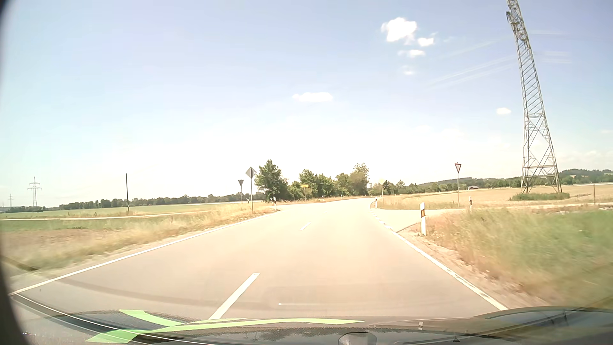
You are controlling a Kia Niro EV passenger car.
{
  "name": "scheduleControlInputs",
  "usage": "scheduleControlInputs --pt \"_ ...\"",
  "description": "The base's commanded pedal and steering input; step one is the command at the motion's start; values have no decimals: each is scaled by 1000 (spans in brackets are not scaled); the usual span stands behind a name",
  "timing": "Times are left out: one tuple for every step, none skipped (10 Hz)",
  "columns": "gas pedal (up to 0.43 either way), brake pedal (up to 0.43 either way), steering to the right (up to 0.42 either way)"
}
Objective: Follow the waypoints while adhering to traffic rules and regulations
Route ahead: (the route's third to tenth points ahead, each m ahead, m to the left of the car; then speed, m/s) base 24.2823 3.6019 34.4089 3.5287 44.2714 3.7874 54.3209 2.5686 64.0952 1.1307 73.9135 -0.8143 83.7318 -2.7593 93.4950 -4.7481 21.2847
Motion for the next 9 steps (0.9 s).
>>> scheduleControlInputs --pt "220 0 16" --pt "240 0 16" --pt "248 0 16" --pt "260 0 14" --pt "260 0 8" --pt "268 0 7" --pt "280 0 8" --pt "287 0 9" --pt "287 0 10"
